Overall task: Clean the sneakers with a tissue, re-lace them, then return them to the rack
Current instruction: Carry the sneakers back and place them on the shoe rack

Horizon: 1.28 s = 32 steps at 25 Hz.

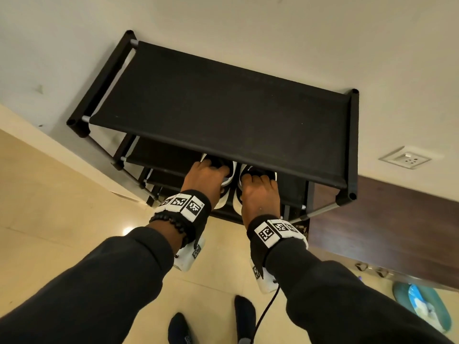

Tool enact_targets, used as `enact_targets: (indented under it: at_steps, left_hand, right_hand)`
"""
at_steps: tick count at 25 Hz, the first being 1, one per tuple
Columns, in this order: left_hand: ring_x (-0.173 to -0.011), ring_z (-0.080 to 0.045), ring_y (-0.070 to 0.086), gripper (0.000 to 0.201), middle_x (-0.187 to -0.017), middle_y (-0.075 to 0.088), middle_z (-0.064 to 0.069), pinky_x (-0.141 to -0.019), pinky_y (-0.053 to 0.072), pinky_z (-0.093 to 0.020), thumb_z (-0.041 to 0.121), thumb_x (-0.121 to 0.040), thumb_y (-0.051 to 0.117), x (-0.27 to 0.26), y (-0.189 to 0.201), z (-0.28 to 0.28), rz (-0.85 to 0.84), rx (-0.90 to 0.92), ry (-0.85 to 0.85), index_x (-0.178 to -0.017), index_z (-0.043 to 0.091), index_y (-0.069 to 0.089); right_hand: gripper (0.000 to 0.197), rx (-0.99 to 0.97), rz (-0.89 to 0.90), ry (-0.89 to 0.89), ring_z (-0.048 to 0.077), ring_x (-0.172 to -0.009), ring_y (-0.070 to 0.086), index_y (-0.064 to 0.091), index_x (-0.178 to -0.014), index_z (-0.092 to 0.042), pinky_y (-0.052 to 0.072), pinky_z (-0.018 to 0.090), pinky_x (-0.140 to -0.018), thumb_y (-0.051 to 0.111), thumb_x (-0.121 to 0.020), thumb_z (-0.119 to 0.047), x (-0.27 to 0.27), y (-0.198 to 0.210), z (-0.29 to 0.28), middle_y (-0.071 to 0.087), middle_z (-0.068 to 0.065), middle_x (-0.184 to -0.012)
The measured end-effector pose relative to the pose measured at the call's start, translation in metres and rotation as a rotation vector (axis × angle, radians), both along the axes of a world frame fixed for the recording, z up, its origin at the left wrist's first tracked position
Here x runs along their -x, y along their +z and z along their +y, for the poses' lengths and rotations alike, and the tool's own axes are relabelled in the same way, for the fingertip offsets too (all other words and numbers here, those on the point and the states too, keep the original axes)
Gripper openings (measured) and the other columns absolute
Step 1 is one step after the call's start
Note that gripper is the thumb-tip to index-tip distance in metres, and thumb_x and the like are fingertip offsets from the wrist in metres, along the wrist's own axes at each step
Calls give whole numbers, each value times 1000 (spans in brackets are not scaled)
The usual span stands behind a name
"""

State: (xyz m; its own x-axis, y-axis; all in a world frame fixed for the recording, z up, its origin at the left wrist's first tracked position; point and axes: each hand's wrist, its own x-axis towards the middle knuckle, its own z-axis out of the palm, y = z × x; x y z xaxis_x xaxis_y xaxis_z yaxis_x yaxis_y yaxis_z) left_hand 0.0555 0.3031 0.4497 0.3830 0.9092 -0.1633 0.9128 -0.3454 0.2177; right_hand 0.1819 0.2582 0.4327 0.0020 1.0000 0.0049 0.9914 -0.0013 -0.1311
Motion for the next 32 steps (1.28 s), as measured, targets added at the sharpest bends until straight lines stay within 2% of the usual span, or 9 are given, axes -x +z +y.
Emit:
enact_targets:
  at_steps: [3, 5, 8, 10, 13, 17, 22, 27, 32]
  left_hand:
    - [-125, -28, 39, 56, -133, 47, -6, -103, 33, -40, 34, -79, 71, 11, 5, -7, 60, 18, 42, -129, 26, 46]
    - [-125, -34, 35, 68, -136, 35, -13, -103, 36, -45, 35, -74, 77, 18, 6, -14, 52, 67, 191, -132, 29, 42]
    - [-123, -38, 46, 71, -135, 42, -15, -100, 45, -49, 24, -76, 77, 24, 4, -22, -189, 306, 363, -135, 27, 38]
    - [-117, -36, 55, 60, -126, 55, -13, -96, 48, -46, 19, -81, 72, 22, 0, -21, -270, 329, 346, -132, 23, 41]
    - [-113, -33, 58, 43, -118, 61, -12, -92, 49, -41, 15, -85, 68, 19, -4, -15, -302, 219, 333, -123, 18, 48]
    - [-112, -32, 59, 39, -117, 61, -11, -93, 51, -41, 11, -87, 64, 20, -13, -13, -327, 155, 302, -122, 18, 48]
    - [-120, -35, 54, 49, -126, 58, -14, -100, 45, -44, 12, -85, 67, 22, -12, 8, -344, 177, 395, -130, 17, 47]
    - [-120, -34, 54, 56, -126, 58, -13, -100, 46, -46, 17, -85, 69, 29, -14, 10, -328, 242, 368, -133, 19, 42]
    - [-124, -37, 51, 83, -145, 40, -14, -99, 47, -49, 14, -81, 72, 25, -13, 0, -312, 287, 367, -144, 25, 19]
  right_hand:
    - [55, 16, -17, -128, 33, -106, 53, 55, -115, -11, 44, 44, -90, 80, -68, -24, -5, 7, -11, 59, 14, -110]
    - [64, 123, 60, -283, 33, -120, 41, 44, -126, -16, 39, 45, -99, 76, -73, -35, -7, 10, -19, 43, 16, -129]
    - [70, 237, 310, -441, 36, -127, 38, 32, -134, -22, 43, 46, -100, 72, -78, -33, -5, 11, -26, 28, 17, -142]
    - [61, 248, 455, -467, 37, -120, 49, 31, -133, -23, 48, 45, -94, 68, -84, -25, -4, 6, -23, 38, 17, -137]
    - [50, 158, 487, -444, 34, -110, 57, 36, -129, -20, 51, 42, -88, 63, -87, -21, -3, 2, -15, 53, 14, -122]
    - [50, 123, 478, -406, 34, -110, 58, 35, -130, -20, 51, 41, -87, 62, -88, -21, 2, -4, -12, 53, 14, -123]
    - [61, 164, 474, -413, 35, -114, 55, 27, -140, -22, 48, 44, -94, 61, -89, -22, -1, -8, 5, 48, 15, -129]
    - [71, 214, 450, -412, 35, -118, 52, 18, -142, -20, 47, 46, -95, 62, -87, -27, -3, -8, 6, 42, 16, -136]
    - [78, 107, 340, -452, 33, -124, 44, 16, -143, -14, 48, 42, -96, 65, -84, -31, 11, -9, -11, 35, 18, -139]
